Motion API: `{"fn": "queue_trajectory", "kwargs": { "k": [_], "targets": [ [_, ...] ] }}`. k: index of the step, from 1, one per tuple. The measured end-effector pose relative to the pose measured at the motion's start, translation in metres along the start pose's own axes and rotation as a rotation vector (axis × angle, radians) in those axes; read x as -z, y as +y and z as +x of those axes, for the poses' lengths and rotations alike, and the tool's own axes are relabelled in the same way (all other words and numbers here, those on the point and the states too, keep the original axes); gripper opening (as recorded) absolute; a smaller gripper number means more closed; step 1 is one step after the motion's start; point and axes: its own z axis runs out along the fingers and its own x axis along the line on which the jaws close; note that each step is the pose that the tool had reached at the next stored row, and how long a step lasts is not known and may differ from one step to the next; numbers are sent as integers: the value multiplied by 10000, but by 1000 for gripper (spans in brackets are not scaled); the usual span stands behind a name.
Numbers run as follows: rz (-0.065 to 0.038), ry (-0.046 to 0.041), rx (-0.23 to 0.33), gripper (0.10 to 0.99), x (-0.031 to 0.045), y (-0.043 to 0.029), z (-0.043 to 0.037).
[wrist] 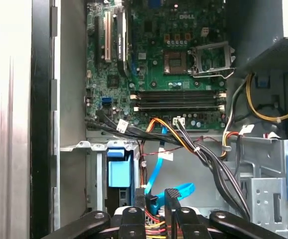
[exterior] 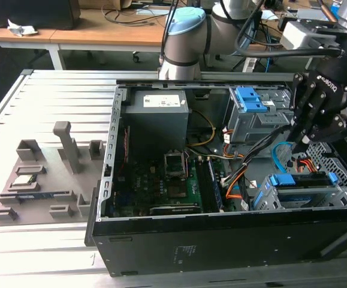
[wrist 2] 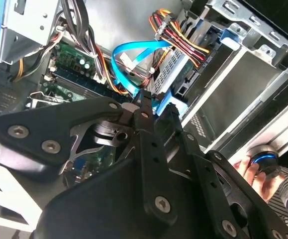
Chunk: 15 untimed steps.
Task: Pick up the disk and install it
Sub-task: 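Insert the second disk wire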
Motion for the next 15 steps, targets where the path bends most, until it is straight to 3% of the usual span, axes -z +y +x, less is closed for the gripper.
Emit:
{"fn": "queue_trajectory", "kwargs": {
  "k": [8, 9, 11, 15],
  "targets": [
    [13, 16, 246, 302, -30, 37, 3],
    [13, 15, 246, 286, -31, 37, 3],
    [12, 16, 246, 161, -31, 38, 3],
    [13, 16, 246, 161, -30, 38, 3]
  ]
}}
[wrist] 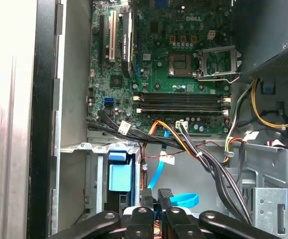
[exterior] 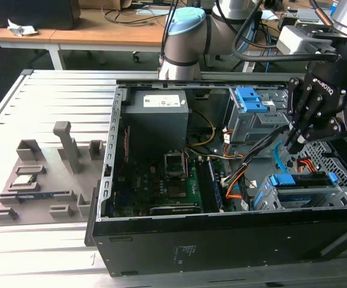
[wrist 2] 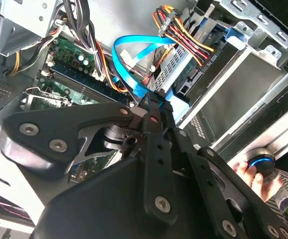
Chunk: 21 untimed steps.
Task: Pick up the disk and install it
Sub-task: 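Insert the second disk wire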
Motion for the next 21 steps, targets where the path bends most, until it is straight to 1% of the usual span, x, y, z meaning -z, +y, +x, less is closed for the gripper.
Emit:
{"fn": "queue_trajectory", "kwargs": {
  "k": [2, 4, 5, 7, 8, 9, 12, 15, 18, 21],
  "targets": [
    [0, -1, 0, 161, -4, 1, 22],
    [-1, 47, -3, 161, -21, 2, 103],
    [-1, 51, -3, 161, -39, 2, 131],
    [-2, 54, -4, 161, -90, -17, 146],
    [-2, 58, -4, 161, -128, -44, 148],
    [-2, 67, -5, 161, -151, -65, 149],
    [-3, 100, -4, 161, -206, -87, 172],
    [-4, 134, -3, 161, -249, -109, 197],
    [-5, 164, -6, 161, -272, -119, 218],
    [-6, 176, -3, 161, -284, -132, 231]
  ]
}}
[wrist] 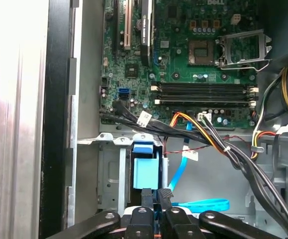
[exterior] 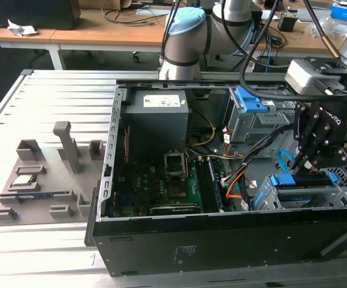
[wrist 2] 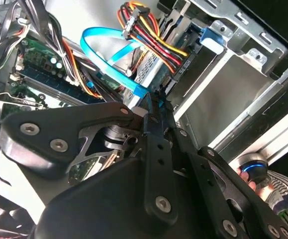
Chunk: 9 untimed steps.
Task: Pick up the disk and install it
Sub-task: 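Insert the second disk wire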
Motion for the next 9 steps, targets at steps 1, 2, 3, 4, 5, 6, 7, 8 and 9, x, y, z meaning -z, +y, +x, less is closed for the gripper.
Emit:
{"fn": "queue_trajectory", "kwargs": {
  "k": [1, 2, 3, 4, 5, 6, 7, 8, 9],
  "targets": [
    [0, 4, -2, 161, 0, -17, 2],
    [0, 4, -2, 161, 0, -29, 2],
    [0, 2, -2, 161, 0, -55, 2],
    [0, 2, -1, 161, 0, -75, 3],
    [0, 2, -1, 161, 0, -85, 3],
    [0, 2, -2, 161, 0, -95, 3],
    [0, 2, -2, 161, 0, -102, 3],
    [1, 2, -1, 161, 0, -113, 3],
    [0, 1, -2, 161, 0, -119, 4]
  ]
}}
